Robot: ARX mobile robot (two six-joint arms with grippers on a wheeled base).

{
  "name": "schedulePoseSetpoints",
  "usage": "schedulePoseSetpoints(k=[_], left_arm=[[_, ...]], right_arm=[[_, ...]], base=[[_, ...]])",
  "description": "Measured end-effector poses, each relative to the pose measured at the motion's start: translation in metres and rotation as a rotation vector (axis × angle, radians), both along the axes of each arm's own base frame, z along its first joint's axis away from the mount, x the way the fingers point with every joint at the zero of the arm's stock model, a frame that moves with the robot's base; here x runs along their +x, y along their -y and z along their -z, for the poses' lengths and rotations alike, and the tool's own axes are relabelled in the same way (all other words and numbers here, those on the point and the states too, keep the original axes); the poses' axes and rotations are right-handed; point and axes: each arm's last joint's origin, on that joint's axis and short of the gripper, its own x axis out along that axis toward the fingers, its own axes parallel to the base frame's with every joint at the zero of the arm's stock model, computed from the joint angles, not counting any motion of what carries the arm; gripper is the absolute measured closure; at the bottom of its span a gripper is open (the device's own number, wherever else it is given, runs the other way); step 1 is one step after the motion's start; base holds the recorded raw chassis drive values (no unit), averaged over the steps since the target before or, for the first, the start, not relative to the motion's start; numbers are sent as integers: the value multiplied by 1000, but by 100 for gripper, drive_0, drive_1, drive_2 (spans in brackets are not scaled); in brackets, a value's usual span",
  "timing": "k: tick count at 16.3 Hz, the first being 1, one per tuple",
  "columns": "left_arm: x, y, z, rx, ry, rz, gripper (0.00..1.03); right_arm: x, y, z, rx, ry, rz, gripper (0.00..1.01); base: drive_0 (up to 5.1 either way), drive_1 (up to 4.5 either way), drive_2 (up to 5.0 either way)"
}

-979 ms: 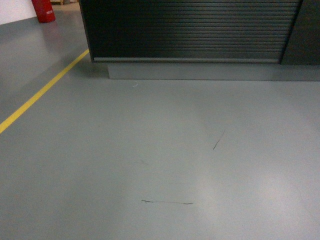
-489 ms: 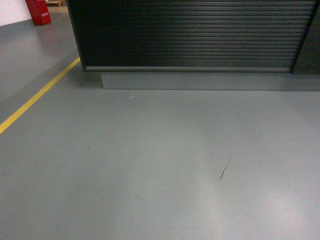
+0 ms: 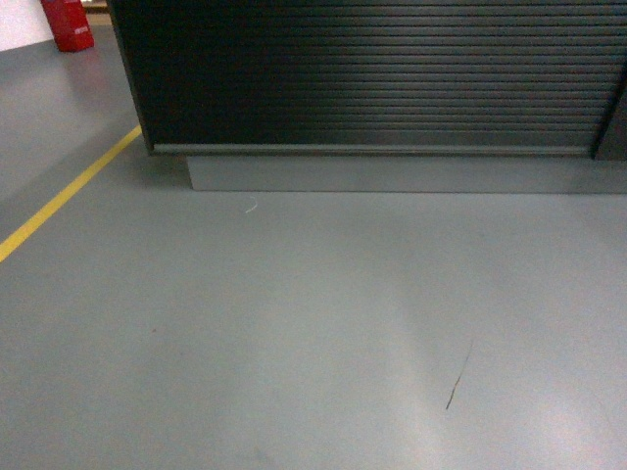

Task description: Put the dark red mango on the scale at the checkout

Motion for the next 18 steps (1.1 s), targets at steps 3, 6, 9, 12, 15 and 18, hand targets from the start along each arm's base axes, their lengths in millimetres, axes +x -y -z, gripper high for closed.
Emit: schedulePoseSetpoints(k=[3,6,9,12,15,18], left_arm=[[0,0,0,0,0,0,5],[0,0,0,0,-2,0,5],[0,0,0,0,-1,0,5],[0,0,0,0,0,-1,5],[0,0,0,0,-1,0,5],[0,0,0,0,-2,0,5]], right_arm=[[0,0,0,0,-1,-1,3],[0,0,0,0,3,-2,3],[0,0,0,0,3,-1,3],[0,0,0,0,2,-2,3],[0,0,0,0,2,-1,3],[0,0,0,0,-2,0,3]], base=[[-7,424,-437],[-13,418,-443],[-9,421,-439],[2,432,-428],[13,443,-418],[13,444,-417]])
